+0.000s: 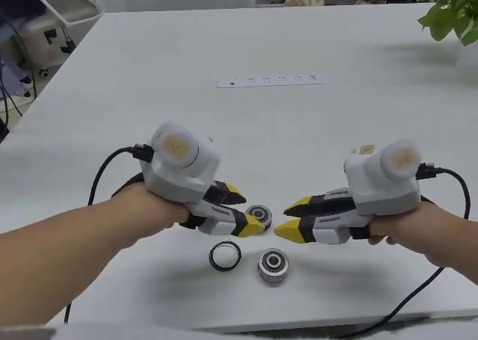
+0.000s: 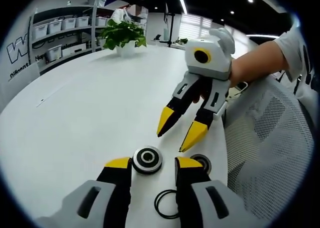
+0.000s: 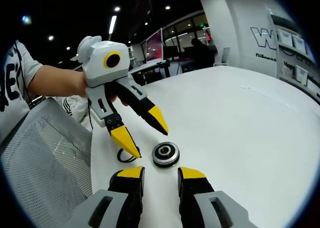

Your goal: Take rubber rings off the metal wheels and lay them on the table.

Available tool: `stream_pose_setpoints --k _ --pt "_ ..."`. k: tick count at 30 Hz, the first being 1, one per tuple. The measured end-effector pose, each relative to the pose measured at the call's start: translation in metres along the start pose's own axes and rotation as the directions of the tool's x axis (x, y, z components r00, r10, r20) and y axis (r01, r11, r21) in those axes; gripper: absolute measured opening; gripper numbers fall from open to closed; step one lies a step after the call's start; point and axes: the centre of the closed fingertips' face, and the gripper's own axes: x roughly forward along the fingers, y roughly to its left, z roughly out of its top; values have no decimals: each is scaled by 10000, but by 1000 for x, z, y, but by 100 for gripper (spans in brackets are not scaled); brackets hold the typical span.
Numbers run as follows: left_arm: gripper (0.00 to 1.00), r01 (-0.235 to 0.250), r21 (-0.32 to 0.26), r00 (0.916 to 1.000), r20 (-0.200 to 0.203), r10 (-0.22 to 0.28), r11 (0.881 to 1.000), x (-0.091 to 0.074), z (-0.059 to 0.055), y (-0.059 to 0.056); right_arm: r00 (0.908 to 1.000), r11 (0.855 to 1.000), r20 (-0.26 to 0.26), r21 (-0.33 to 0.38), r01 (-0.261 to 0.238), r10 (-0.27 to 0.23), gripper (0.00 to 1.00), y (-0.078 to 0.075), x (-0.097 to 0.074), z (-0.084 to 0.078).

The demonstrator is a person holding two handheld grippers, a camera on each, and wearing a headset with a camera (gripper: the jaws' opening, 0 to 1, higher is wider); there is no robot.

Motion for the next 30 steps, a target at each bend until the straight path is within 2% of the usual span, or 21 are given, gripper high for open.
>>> stream_pose_setpoints --k 7,12,20,27,30 --pt "24 48 -48 9999 -163 -48 10000 8 -5 -2 10000 10000 -36 29 -9 9 24 -1 0 -2" --pt "19 84 -199 10000 -25 -85 9998 10 -2 -4 10000 10000 -39 52 -16 16 24 0 0 -3" --pt "12 -237 -86 9996 134 238 9997 10 -3 -1 10000 10000 -60 53 -16 16 24 -1 1 -3" --pt "9 -550 869 9985 95 544 9947 12 -4 0 9999 10000 -124 22 -41 41 24 -1 3 -4" --pt "8 -613 775 9981 150 603 9951 12 -4 0 9999 10000 -123 -4 -38 38 24 -1 4 -3"
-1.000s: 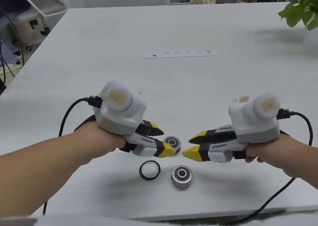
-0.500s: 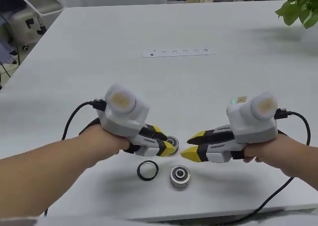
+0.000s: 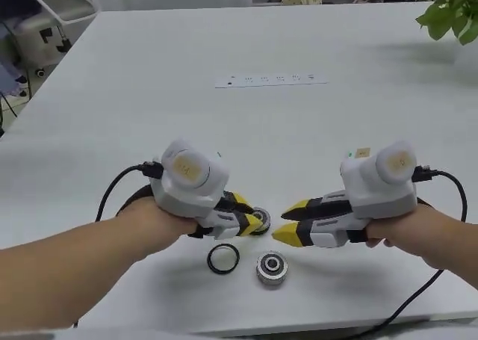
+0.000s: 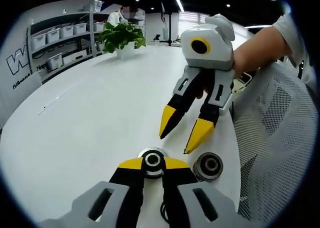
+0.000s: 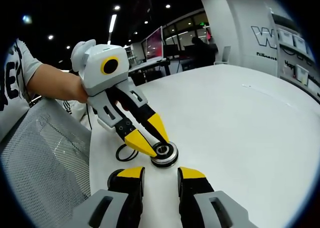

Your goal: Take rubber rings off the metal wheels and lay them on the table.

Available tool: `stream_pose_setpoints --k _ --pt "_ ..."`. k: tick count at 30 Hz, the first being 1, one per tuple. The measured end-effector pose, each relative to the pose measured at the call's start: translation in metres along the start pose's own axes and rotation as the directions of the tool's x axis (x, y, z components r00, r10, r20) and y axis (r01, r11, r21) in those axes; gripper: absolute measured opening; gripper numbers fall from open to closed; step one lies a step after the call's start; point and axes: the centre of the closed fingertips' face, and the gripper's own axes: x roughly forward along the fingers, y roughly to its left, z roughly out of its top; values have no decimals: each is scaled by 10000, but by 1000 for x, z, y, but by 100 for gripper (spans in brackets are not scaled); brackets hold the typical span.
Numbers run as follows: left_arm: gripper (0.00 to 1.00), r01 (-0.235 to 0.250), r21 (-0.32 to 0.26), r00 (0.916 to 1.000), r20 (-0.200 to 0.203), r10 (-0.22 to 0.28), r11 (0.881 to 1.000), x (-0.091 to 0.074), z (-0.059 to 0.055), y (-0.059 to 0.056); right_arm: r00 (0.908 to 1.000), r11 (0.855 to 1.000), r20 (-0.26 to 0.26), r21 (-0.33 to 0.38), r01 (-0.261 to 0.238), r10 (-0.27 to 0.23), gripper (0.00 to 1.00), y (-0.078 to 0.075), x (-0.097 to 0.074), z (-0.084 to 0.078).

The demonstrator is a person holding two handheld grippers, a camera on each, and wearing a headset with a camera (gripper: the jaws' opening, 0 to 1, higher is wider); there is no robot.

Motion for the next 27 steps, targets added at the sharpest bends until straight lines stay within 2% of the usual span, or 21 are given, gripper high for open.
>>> stream_pose_setpoints --k 8,21,27 --pt "7 -215 237 9998 29 214 9995 0 0 1 9999 9998 -90 -185 71 -73 24 -1 6 3" --pt "7 -366 122 9993 93 365 9993 1 0 2 9991 9976 -235 -588 352 -367 25 -9 18 5" --pt "7 -403 92 9991 102 402 9991 1 0 2 9989 9961 -336 -836 284 -313 26 -7 24 4"
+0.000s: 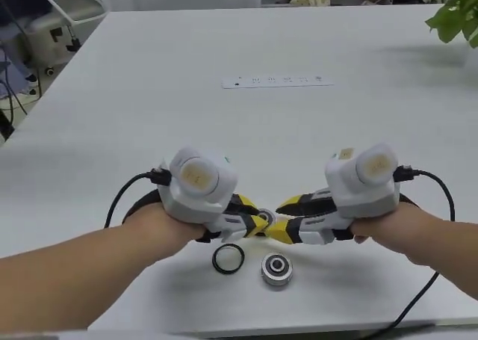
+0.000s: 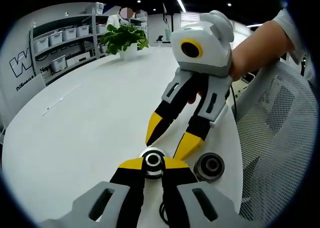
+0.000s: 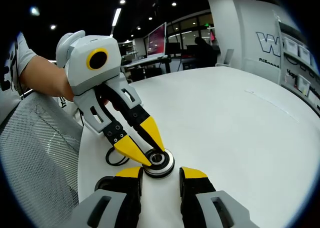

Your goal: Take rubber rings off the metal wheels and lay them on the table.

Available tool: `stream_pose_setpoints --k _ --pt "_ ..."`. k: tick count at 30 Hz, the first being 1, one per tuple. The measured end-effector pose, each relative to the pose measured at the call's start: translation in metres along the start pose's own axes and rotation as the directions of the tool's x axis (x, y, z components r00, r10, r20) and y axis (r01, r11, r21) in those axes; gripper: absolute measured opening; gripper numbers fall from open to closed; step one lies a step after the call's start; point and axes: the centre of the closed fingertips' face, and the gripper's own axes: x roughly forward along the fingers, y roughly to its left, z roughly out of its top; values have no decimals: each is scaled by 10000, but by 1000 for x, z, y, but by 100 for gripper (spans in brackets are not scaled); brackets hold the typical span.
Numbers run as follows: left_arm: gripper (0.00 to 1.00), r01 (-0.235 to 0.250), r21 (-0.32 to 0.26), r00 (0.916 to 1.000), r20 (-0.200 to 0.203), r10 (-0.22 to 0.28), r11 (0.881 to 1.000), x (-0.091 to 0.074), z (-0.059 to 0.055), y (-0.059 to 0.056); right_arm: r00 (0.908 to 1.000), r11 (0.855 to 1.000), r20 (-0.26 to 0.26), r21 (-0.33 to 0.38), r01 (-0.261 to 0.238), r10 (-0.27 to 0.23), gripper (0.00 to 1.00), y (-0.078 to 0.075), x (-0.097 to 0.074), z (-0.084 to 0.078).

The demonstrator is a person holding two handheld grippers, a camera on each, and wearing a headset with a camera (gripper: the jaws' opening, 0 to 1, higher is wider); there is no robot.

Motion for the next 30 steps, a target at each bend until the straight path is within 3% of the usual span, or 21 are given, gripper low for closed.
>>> stream_pose_setpoints --k 13,30 --pt "7 -68 -51 10000 69 69 10000 0 0 0 9998 9992 -128 -391 112 -117 26 2 9 -2" --pt "7 -104 -40 9999 126 104 9999 0 -1 0 9999 9971 -27 -755 130 -132 21 3 2 -4"
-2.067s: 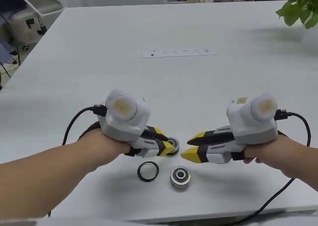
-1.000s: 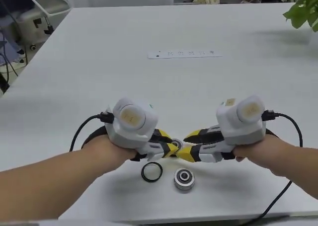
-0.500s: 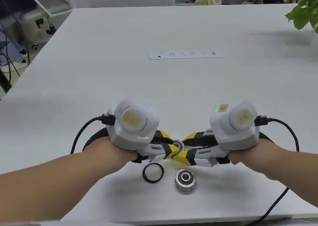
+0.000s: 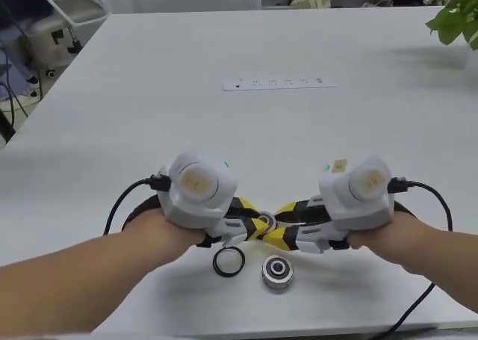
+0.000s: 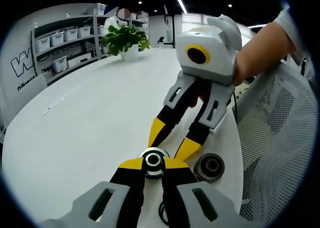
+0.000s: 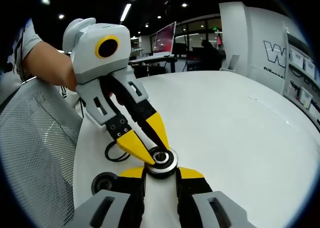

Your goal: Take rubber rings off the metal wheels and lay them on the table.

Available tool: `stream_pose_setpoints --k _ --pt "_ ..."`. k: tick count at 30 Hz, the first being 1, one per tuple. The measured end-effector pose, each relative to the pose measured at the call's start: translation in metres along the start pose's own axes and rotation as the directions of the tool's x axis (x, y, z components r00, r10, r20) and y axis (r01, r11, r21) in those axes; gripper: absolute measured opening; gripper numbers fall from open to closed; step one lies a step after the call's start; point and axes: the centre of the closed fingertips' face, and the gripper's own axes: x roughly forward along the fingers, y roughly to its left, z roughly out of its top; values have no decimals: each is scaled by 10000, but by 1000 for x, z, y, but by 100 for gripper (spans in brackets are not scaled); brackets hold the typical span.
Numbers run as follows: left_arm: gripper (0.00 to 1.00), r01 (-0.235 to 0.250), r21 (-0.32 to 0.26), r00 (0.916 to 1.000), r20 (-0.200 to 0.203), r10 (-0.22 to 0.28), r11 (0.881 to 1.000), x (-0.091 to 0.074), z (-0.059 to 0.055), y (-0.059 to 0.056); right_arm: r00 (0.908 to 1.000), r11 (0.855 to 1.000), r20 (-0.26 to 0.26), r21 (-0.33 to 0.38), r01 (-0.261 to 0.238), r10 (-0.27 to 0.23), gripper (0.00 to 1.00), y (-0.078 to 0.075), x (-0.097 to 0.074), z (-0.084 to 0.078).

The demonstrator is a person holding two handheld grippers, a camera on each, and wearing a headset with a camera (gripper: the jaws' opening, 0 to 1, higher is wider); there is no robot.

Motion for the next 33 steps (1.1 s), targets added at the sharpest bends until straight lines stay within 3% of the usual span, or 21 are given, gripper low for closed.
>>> stream_pose_setpoints --k 33 --pt "7 -59 -106 10000 57 59 9999 0 0 0 9999 9999 -57 93 -114 114 13 1 -5 -3"
